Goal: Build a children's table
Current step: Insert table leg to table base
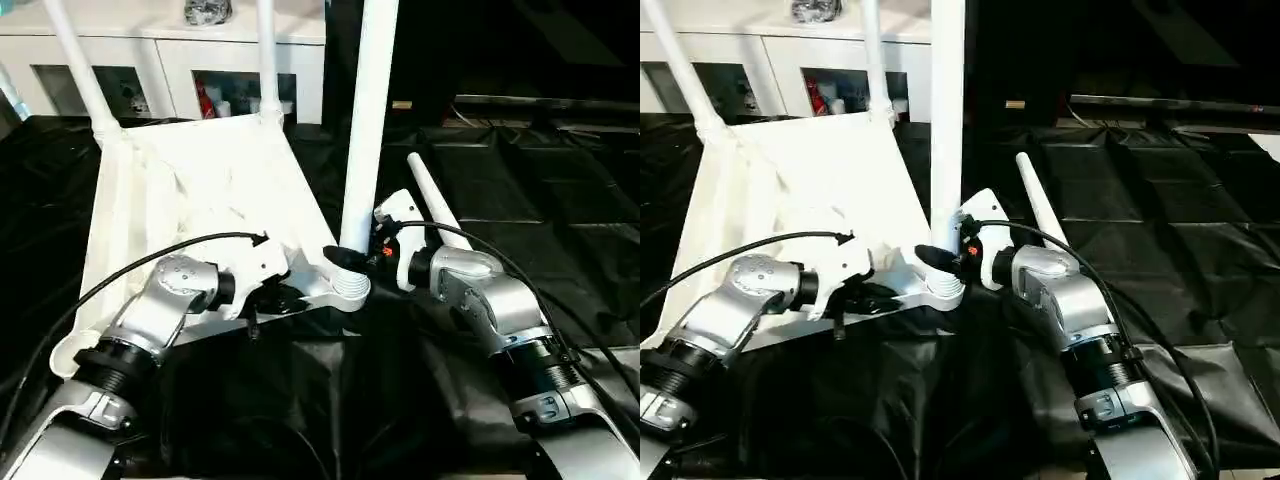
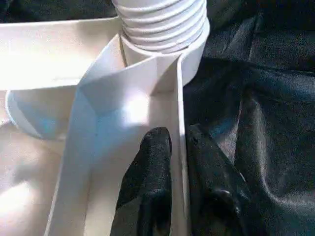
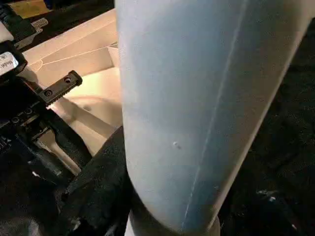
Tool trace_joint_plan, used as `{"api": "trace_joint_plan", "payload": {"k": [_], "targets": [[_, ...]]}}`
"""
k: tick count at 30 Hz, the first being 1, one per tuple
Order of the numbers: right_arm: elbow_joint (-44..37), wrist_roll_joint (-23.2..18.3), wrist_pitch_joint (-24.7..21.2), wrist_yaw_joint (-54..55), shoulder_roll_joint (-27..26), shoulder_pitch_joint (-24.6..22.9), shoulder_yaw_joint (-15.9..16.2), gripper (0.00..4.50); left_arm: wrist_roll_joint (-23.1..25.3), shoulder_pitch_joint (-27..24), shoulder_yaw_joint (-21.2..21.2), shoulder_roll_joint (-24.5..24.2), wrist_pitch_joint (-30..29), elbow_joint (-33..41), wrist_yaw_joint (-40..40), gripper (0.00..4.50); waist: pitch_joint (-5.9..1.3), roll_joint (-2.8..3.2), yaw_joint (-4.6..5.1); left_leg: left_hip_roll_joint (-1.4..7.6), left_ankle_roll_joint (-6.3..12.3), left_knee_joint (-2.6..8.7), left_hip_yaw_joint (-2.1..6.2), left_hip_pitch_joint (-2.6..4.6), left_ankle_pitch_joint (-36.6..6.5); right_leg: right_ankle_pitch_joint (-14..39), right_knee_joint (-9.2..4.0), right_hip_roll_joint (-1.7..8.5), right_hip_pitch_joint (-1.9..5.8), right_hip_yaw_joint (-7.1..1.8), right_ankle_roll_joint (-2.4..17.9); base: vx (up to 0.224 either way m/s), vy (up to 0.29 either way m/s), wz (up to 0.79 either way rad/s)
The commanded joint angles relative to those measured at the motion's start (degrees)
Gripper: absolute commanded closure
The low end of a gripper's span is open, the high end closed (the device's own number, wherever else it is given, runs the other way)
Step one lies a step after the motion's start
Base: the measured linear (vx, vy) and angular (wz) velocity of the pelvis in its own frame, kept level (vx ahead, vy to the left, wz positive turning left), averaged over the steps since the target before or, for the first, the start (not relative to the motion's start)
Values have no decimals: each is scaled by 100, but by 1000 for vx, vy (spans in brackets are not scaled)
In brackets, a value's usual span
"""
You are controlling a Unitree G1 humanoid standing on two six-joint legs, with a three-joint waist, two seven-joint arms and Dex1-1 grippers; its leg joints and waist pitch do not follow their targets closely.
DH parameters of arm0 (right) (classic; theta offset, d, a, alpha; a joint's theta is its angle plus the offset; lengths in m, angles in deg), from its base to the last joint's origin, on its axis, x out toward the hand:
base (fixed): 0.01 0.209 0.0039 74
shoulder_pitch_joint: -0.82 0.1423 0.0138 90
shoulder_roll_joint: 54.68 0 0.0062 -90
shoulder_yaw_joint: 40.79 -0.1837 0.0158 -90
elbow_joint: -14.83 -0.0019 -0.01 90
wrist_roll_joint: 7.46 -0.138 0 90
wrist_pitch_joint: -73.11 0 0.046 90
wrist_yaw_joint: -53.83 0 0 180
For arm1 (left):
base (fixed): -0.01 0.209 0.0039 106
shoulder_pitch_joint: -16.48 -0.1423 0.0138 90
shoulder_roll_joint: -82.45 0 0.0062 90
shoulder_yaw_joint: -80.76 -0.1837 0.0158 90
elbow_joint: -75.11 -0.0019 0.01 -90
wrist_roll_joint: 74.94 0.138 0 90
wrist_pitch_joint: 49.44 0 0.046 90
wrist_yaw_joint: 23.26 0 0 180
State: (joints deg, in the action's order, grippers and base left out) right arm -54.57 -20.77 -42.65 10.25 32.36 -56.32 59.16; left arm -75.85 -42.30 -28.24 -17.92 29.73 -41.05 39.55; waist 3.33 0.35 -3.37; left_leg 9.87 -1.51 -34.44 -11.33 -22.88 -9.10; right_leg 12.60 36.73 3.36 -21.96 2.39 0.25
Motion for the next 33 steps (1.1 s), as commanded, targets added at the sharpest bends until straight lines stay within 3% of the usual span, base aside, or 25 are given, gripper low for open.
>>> {"api": "trace_joint_plan", "payload": {"k": [1, 3, 4, 8, 21, 25, 26, 33], "targets": [[178, 124, -81, 6, 45, -47, 65, 261, 41, -14, 84, -70, -42, -42, -41, 383, -358, 17, -6, 373, -268, 453, 207, 217, -1714, 1427, -538, 534, 105, -302, 1162, 0, 0, 0], [183, 125, -78, 6, 42, -46, 65, 261, -15, -19, 124, -43, -54, -51, -35, 383, -361, 16, -7, 372, -250, 453, 204, 212, -1663, 1327, -529, 530, 108, -301, 1182, 0, 0, 0], [183, 128, -78, 6, 42, -46, 67, 261, -40, -22, 144, -28, -58, -58, -33, 412, -356, 14, -4, 369, -246, 454, 200, 216, -1686, 1342, -530, 523, 101, -298, 1186, 0, 0, 0], [174, 136, -84, 3, 36, -47, 65, 261, -47, -20, 140, -21, -67, -83, -18, 438, -347, 17, -9, 372, -262, 455, 202, 226, -1764, 1499, -549, 534, 90, -303, 1168, 0, 0, 0], [199, 134, -178, -139, 49, -11, 134, 261, -263, 49, 242, 197, -58, -164, -10, 450, -338, 15, -10, 375, -297, 463, 213, 230, -1877, 1748, -578, 547, 77, -311, 1091, 0, 0, 0], [308, -34, -230, -82, -28, -3, -90, 261, -328, 47, 255, 235, -81, -117, 18, 450, -341, 9, -11, 377, -286, 468, 216, 226, -1866, 1685, -568, 543, 78, -310, 1114, 0, 0, 0], [416, -175, -247, -21, -64, -23, -302, 261, -334, 48, 275, 249, -75, -114, -10, 450, -340, 11, -11, 378, -277, 467, 216, 225, -1873, 1692, -573, 550, 79, -312, 1120, 0, 0, 0], [519, -425, -269, -27, -51, -278, -649, 261, -291, 67, 344, 279, -56, -171, -80, 450, -350, 28, -31, 381, -259, 467, 208, 227, -1823, 1557, -574, 549, 87, -308, 1147, 0, 0, 0]]}}
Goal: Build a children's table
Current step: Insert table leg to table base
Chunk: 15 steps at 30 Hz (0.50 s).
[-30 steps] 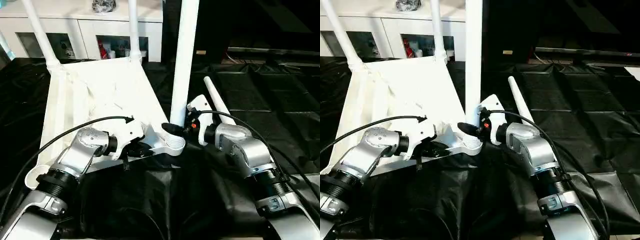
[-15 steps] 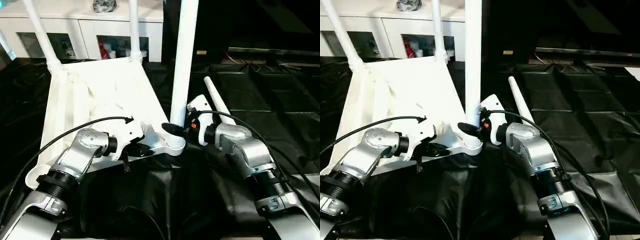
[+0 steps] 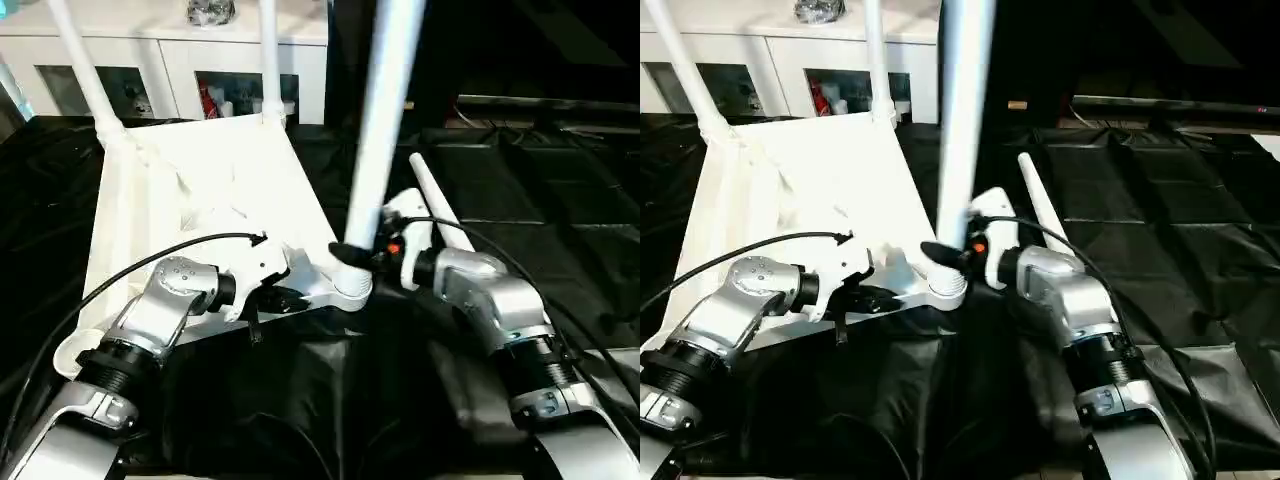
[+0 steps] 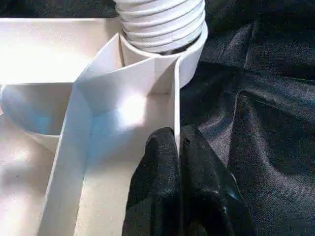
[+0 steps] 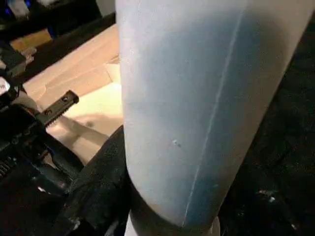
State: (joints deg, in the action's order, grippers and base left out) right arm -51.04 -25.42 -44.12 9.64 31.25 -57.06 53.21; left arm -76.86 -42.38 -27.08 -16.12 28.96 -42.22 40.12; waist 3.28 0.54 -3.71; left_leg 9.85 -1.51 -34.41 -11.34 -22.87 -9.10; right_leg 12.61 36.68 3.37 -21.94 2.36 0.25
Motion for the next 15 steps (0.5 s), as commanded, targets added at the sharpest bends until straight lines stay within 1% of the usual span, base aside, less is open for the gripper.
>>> {"api": "trace_joint_plan", "payload": {"k": [1, 2, 3, 4, 5, 6, 7, 8, 9, 10, 11, 12, 13, 15], "targets": [[160, 27, -120, 33, 62, -237, -75, 261, -184, 80, 233, 104, 22, -64, -153, 450, -344, 9, -1, 382, -249, 463, 207, 227, -1812, 1543, -570, 546, 84, -305, 1144, 0, 0, 0], [151, 9, -118, 36, 60, -280, -102, 261, -175, 88, 242, 106, 25, -78, -172, 450, -348, 36, -12, 383, -251, 464, 212, 230, -1803, 1529, -564, 547, 84, -303, 1147, 0, 0, 0], [154, 10, -50, 58, 51, -389, -166, 261, -146, 121, 270, 120, 48, -136, -240, 450, -350, 45, -24, 377, -241, 464, 205, 228, -1784, 1503, -568, 543, 84, -303, 1148, 0, 0, 0], [144, 5, -12, 81, 38, -455, -191, 261, -138, 139, 285, 128, 52, -167, -269, 450, -349, 46, -26, 378, -243, 463, 203, 234, -1797, 1514, -574, 545, 78, -302, 1146, 0, 0, 0], [144, 5, -12, 81, 38, -455, -191, 261, -138, 139, 285, 128, 52, -167, -269, 450, -352, 35, -38, 382, -235, 466, 205, 231, -1794, 1532, -578, 550, 87, -302, 1133, 0, 0, 0], [91, -44, 26, 113, 6, -634, -236, 261, -124, 172, 311, 151, 66, -214, -328, 450, -345, 34, -46, 376, -225, 467, 199, 225, -1802, 1584, -593, 548, 83, -305, 1111, 0, 0, 0], [82, -53, 25, 110, 3, -656, -240, 261, -124, 175, 315, 155, 66, -219, -334, 450, -344, 39, -61, 384, -230, 470, 206, 238, -1832, 1638, -592, 554, 75, -304, 1100, 0, 0, 0], [20, -84, 104, 113, -37, -873, -243, 261, -119, 196, 332, 178, 81, -250, -372, 450, -350, 77, -76, 386, -239, 471, 216, 230, -1843, 1686, -597, 568, 84, -305, 1081, 0, 0, 0], [9, -86, 143, 127, -53, -944, -239, 261, -117, 203, 336, 185, 84, -262, -382, 450, -336, 80, -81, 390, -244, 478, 209, 239, -1901, 1750, -623, 560, 62, -308, 1047, 0, 0, 0], [0, -75, 264, 159, -92, -1090, -232, 261, -108, 216, 342, 198, 98, -288, -398, 450, -347, 77, -88, 383, -256, 491, 226, 227, -1917, 1796, -610, 564, 85, -298, 1022, 0, 0, 0], [-1, -74, 283, 163, -99, -1110, -233, 261, -106, 218, 343, 200, 100, -292, -401, 450, -347, 77, -88, 383, -256, 491, 226, 227, -1917, 1796, -610, 564, 85, -298, 1022, 0, 0, 0], [-7, -71, 375, 185, -133, -1199, -247, 261, -97, 226, 349, 212, 114, -310, -419, 450, -332, 61, -82, 381, -252, 490, 224, 245, -2032, 1996, -645, 570, 53, -303, 977, 0, 0, 0], [-22, -76, 392, 196, -143, -1223, -253, 261, -96, 231, 354, 217, 111, -317, -426, 450, -333, 60, -84, 379, -254, 489, 229, 241, -2047, 2073, -650, 577, 63, -305, 966, 0, 0, 0], [-71, -81, 442, 222, -166, -1273, -262, 261, -96, 240, 362, 225, 111, -330, -433, 450, -336, 92, -87, 388, -281, 498, 242, 256, -2139, 2231, -661, 578, 46, -308, 944, 0, 0, 0]]}}
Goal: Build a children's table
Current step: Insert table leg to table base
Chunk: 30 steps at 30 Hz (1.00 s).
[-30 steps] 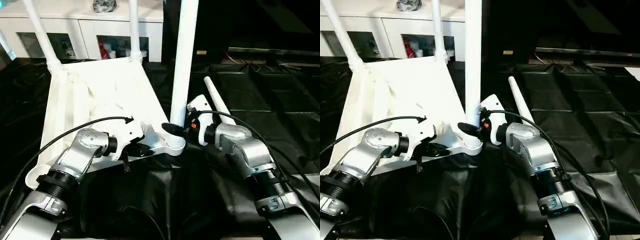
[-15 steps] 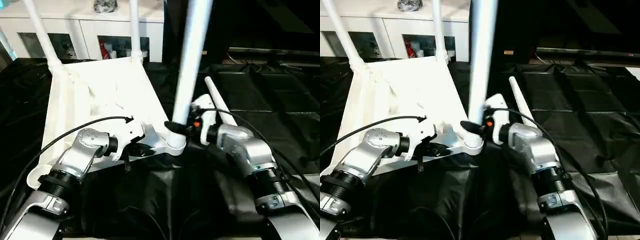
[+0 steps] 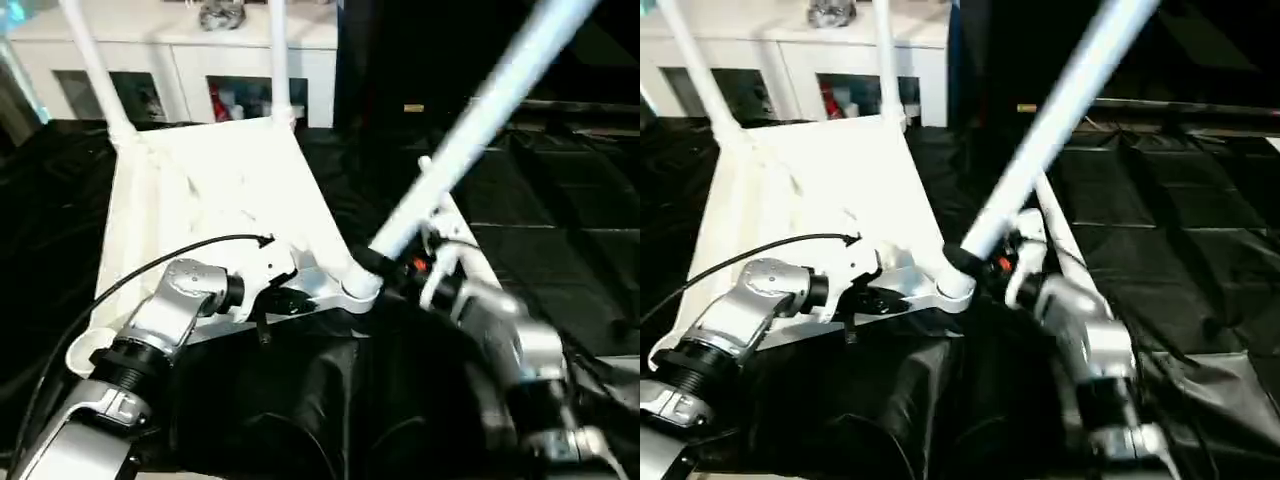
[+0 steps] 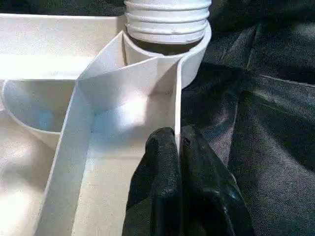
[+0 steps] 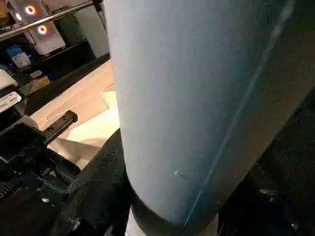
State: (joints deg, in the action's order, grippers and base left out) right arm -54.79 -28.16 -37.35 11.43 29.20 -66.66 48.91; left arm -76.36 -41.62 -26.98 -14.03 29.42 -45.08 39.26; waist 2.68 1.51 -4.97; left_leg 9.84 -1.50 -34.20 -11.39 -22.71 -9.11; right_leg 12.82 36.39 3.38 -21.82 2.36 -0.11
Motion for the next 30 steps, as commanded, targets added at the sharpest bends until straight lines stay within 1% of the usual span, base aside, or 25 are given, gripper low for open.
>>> {"api": "trace_joint_plan", "payload": {"k": [1, 3, 4, 5, 7, 8, 10, 11, 12, 13, 14, 15, 16, 17, 18, 19, 20, 21, 23, 25, 26, 27, 28, 29, 30], "targets": [[305, 193, -235, 43, 39, -313, 168, 261, -145, 164, 352, 16, 65, -44, -347, 450, -277, -5, 39, 389, -282, 477, 246, 240, -2139, 2210, -632, 577, 33, -308, 980, 0, 0, 0], [182, 262, -108, 105, 30, -386, 209, 261, -136, 182, 362, 23, 74, -74, -342, 450, -284, 3, 39, 397, -324, 494, 248, 256, -2213, 2154, -637, 564, 17, -308, 950, 0, 0, 0], [107, 370, -50, 151, 60, -397, 287, 261, -119, 190, 360, 22, 86, -88, -336, 450, -284, 11, 35, 398, -323, 500, 249, 250, -2199, 2109, -636, 563, 22, -307, 944, 0, 0, 0], [28, 559, 15, 206, 118, -380, 440, 261, -62, 205, 324, 7, 138, -117, -321, 450, -288, 12, 39, 396, -324, 511, 250, 237, -2158, 2015, -628, 559, 34, -302, 949, 0, 0, 0], [0, 677, 40, 232, 158, -357, 546, 261, -26, 211, 299, -5, 171, -128, -313, 450, -282, 8, 51, 388, -329, 515, 245, 232, -2161, 2010, -627, 552, 29, -302, 949, 0, 0, 0], [0, 797, 68, 227, 205, -321, 662, 261, -7, 208, 281, -12, 192, -125, -306, 450, -274, 6, 54, 385, -335, 508, 245, 242, -2223, 2120, -640, 560, 21, -306, 934, 0, 0, 0], [46, 1030, 70, 170, 287, -200, 931, 261, 8, 192, 255, -22, 214, -104, -293, 450, -264, -24, 61, 384, -330, 506, 250, 237, -2237, 2323, -655, 576, 25, -309, 891, 0, 0, 0], [81, 1105, 51, 146, 306, -142, 1033, 261, 14, 181, 245, -27, 221, -94, -287, 450, -255, -17, 61, 382, -329, 506, 255, 233, -2259, 2420, -665, 583, 23, -310, 872, 0, 0, 0], [81, 1105, 51, 146, 306, -142, 1033, 261, 14, 181, 245, -27, 221, -94, -287, 450, -235, -15, 77, 378, -353, 511, 269, 249, -2428, 2768, -705, 588, -3, -313, 775, 0, 0, 0], [168, 1153, 3, 79, 303, -31, 1149, 261, 43, 167, 217, -43, 241, -89, -273, 450, -230, -92, 92, 377, -346, 505, 264, 258, -2489, 2919, -729, 591, -11, -310, 740, 0, 0, 0], [183, 1157, -11, 61, 304, -12, 1167, 261, 45, 164, 215, -45, 242, -87, -273, 450, -225, -51, 89, 374, -365, 499, 290, 282, -2579, 3171, -744, 613, -25, -311, 687, 0, 0, 0], [260, 1194, -70, -34, 315, 76, 1263, 261, 54, 150, 206, -53, 250, -77, -266, 450, -217, -63, 98, 376, -371, 500, 289, 289, -2628, 3254, -765, 611, -38, -311, 658, 0, 0, 0], [266, 1198, -73, -42, 317, 82, 1270, 261, 54, 149, 206, -54, 249, -75, -266, 450, -215, -58, 112, 380, -403, 520, 313, 297, -2708, 3307, -764, 600, -33, -300, 622, 0, 0, 0], [325, 1233, -99, -113, 333, 135, 1338, 261, 55, 139, 203, -60, 246, -57, -259, 450, -216, -73, 114, 385, -412, 529, 309, 300, -2733, 3282, -768, 593, -37, -300, 613, 0, 0, 0], [472, 1291, -122, -223, 351, 236, 1449, 261, 52, 137, 207, -65, 245, -43, -256, 450, -230, -93, 130, 388, -420, 545, 314, 291, -2711, 3055, -734, 581, -24, -292, 667, 0, 0, 0], [496, 1290, -144, -241, 353, 250, 1462, 261, 52, 139, 209, -64, 246, -46, -257, 450, -227, -80, 131, 390, -423, 549, 306, 293, -2722, 2999, -739, 582, -32, -297, 690, 0, 0, 0], [515, 1288, -152, -302, 366, 255, 1490, 261, 53, 140, 208, -67, 248, -46, -256, 450, -224, -74, 133, 393, -440, 552, 302, 312, -2775, 2921, -746, 576, -48, -303, 721, 0, 0, 0], [555, 1309, -124, -408, 399, 262, 1549, 261, 55, 143, 206, -72, 255, -48, -251, 450, -231, -103, 137, 393, -440, 549, 298, 320, -2799, 2826, -730, 573, -47, -301, 757, 0, 0, 0], [631, 1345, -70, -526, 445, 279, 1609, 261, 58, 146, 197, -86, 268, -43, -227, 450, -240, -99, 138, 399, -432, 562, 285, 317, -2728, 2606, -724, 569, -31, -304, 812, 0, 0, 0], [795, 1365, 38, -599, 455, 347, 1599, 261, 71, 153, 163, -105, 308, -33, -174, 450, -239, -102, 141, 396, -415, 558, 274, 313, -2689, 2473, -718, 573, -24, -308, 868, 0, 0, 0], [881, 1353, 105, -645, 443, 396, 1572, 261, 81, 160, 141, -117, 331, -26, -132, 450, -237, -80, 138, 392, -406, 550, 268, 323, -2696, 2451, -721, 575, -35, -315, 892, 0, 0, 0], [881, 1353, 105, -645, 443, 396, 1572, 261, 81, 160, 141, -117, 331, -26, -132, 450, -239, -88, 142, 391, -402, 546, 264, 324, -2706, 2452, -725, 577, -35, -316, 904, 0, 0, 0], [1021, 1349, 295, -797, 442, 498, 1571, 261, 82, 159, 86, -135, 389, 40, -3, 450, -246, -89, 146, 391, -389, 536, 264, 320, -2689, 2455, -724, 586, -30, -316, 926, 0, 0, 0], [1063, 1352, 385, -879, 451, 533, 1588, 261, 78, 154, 66, -140, 399, 80, 49, 450, -246, -89, 146, 391, -389, 536, 264, 320, -2689, 2455, -724, 586, -30, -316, 926, 0, 0, 0], [1090, 1348, 449, -950, 460, 555, 1598, 261, 75, 154, 45, -144, 439, 102, 101, 450, -245, -91, 151, 395, -374, 543, 268, 302, -2633, 2389, -716, 584, -7, -313, 946, 0, 0, 0]]}}
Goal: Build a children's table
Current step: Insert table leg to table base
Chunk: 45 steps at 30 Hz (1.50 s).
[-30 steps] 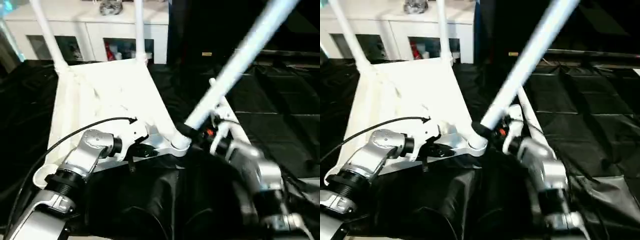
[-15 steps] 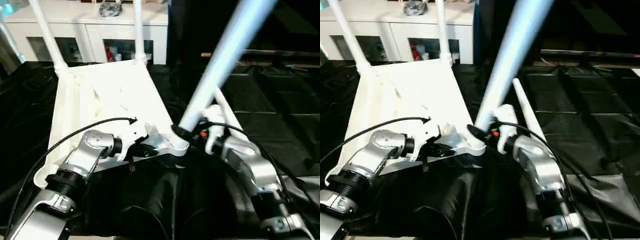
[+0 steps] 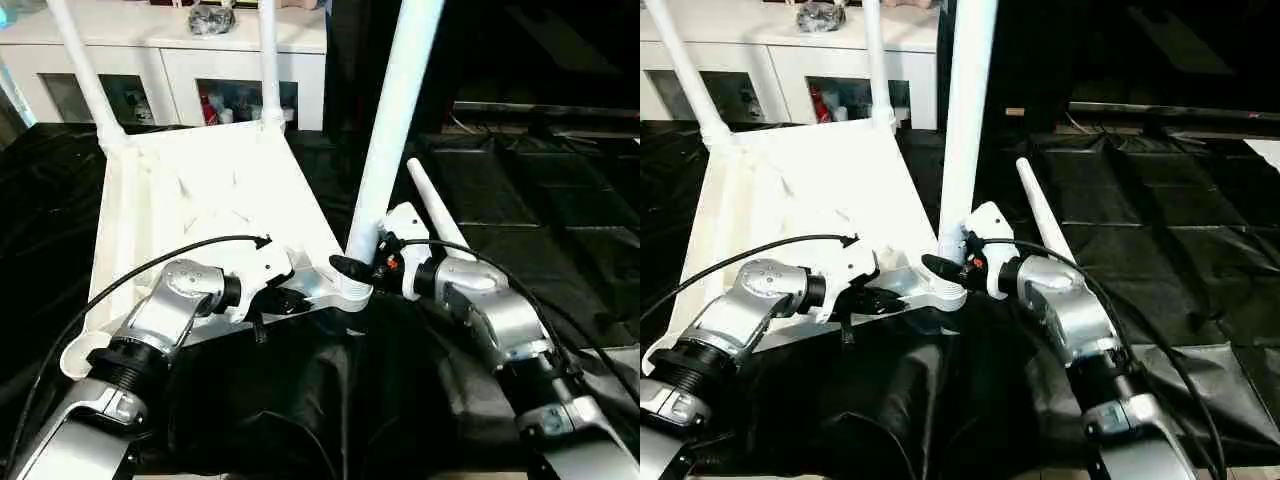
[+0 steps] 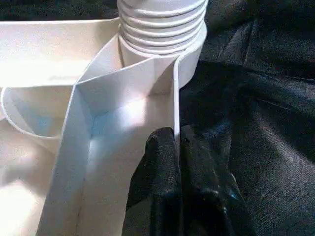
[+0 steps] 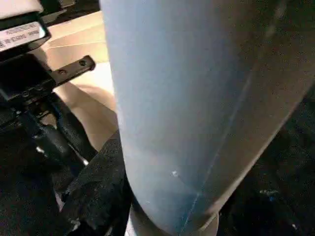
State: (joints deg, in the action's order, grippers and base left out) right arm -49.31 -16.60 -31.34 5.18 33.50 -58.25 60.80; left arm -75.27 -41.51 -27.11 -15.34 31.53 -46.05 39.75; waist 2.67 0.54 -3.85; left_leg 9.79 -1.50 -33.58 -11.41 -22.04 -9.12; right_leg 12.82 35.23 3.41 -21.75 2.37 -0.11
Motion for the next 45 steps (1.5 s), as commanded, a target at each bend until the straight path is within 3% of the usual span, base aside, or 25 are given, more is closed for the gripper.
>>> {"api": "trace_joint_plan", "payload": {"k": [1, 8, 13, 17, 19, 21, 23, 24, 26, 27, 31, 32, 34, 37, 39, 45], "targets": [[574, 186, -87, -431, 44, -259, 416, 261, -43, 136, 30, -17, 285, 243, 136, 450, -251, 10, 32, 406, -362, 482, 261, 240, -2568, 2265, -591, 574, -13, -318, 969, 0, 0, 0], [825, 178, 305, -1289, 223, -121, 570, 261, -187, 82, -210, -229, 263, 807, 885, 450, -307, -3, -5, 423, -138, 475, 201, 180, -1854, 981, -448, 521, 94, -293, 1295, 9, -2, 0], [929, 276, 489, -1453, 224, -80, 632, 261, -190, 109, -168, -264, 150, 977, 870, 450, -331, -13, -54, 412, 8, 436, 173, 168, -1431, 497, -396, 518, 145, -269, 1440, 21, -4, 0], [1040, 352, 533, -1331, 148, -86, 560, 261, -143, 140, -47, -189, -45, 981, 562, 450, -307, -13, -64, 418, -30, 448, 175, 190, -1587, 826, -430, 525, 127, -269, 1422, 0, 0, 0], [1095, 392, 553, -1171, 115, -85, 518, 261, -123, 151, -8, -164, -154, 998, 433, 450, -275, -18, -51, 417, -158, 473, 191, 217, -1938, 1429, -482, 535, 96, -279, 1335, 0, 0, 0], [1437, 506, 457, -59, -119, 48, 178, 261, -156, 226, 222, 5, -767, 1143, -90, 450, -249, -17, -18, 428, -305, 493, 210, 243, -2211, 1908, -499, 552, 54, -292, 1257, -31, 0, -2], [1546, 463, 341, 387, -244, 105, -14, 262, -116, 268, 303, 97, -1069, 1228, -372, 450, -241, -24, 28, 407, -434, 501, 264, 238, -2430, 2432, -542, 583, 55, -278, 1141, -29, 4, -5], [1601, 375, 235, 672, -362, 146, -174, 262, -115, 302, 370, 211, -1340, 1322, -590, 450, -239, -34, 80, 404, -455, 521, 290, 198, -2461, 2539, -557, 575, 77, -264, 1038, 0, 0, 0], [1690, 226, 88, 1119, -574, 216, -420, 262, -122, 344, 473, 436, -1773, 1503, -951, 450, -248, 5, 143, 409, -505, 545, 304, 180, -2476, 2347, -529, 544, 74, -258, 1022, 0, 0, 0], [1773, 167, 46, 1375, -698, 272, -527, 262, -91, 369, 504, 574, -2023, 1595, -1173, 450, -253, -15, 195, 393, -504, 541, 304, 175, -2521, 2195, -541, 534, 69, -249, 1069, 0, 0, 0], [2118, 177, 83, 2083, -1042, 495, -653, 262, 179, 524, 497, 1064, -2544, 1498, -1964, 450, -248, -26, 228, 359, -394, 478, 281, 202, -2547, 2285, -601, 544, 28, -262, 1074, 0, 0, 0], [2215, 193, 84, 2284, -1153, 564, -669, 262, 236, 574, 491, 1221, -2597, 1387, -2192, 450, -250, -10, 232, 356, -355, 483, 284, 168, -2447, 2200, -591, 542, 50, -266, 1068, 0, 0, 0], [2413, 226, 78, 2637, -1368, 707, -698, 262, 393, 636, 386, 1469, -2574, 1139, -2560, 450, -256, -20, 237, 356, -343, 473, 269, 191, -2399, 2069, -600, 521, 22, -265, 1089, 0, 0, 0], [2543, 326, 32, 2916, -1568, 843, -695, 262, 596, 652, 197, 1585, -2632, 1078, -2806, 450, -269, 10, 249, 352, -317, 484, 272, 158, -2336, 1801, -575, 499, 56, -254, 1098, 0, 0, 0], [2597, 399, -14, 3026, -1641, 909, -690, 262, 701, 679, 147, 1588, -2734, 1101, -2961, 450, -279, -3, 250, 348, -289, 475, 259, 170, -2331, 1707, -570, 494, 51, -257, 1103, 0, 0, 0], [2693, 454, 40, 3020, -1674, 951, -704, 262, 707, 750, 233, 1546, -2781, 1022, -3068, 450, -260, -17, 242, 342, -239, 467, 250, 183, -2413, 2025, -621, 493, 19, -257, 1020, 0, 0, 0]]}}
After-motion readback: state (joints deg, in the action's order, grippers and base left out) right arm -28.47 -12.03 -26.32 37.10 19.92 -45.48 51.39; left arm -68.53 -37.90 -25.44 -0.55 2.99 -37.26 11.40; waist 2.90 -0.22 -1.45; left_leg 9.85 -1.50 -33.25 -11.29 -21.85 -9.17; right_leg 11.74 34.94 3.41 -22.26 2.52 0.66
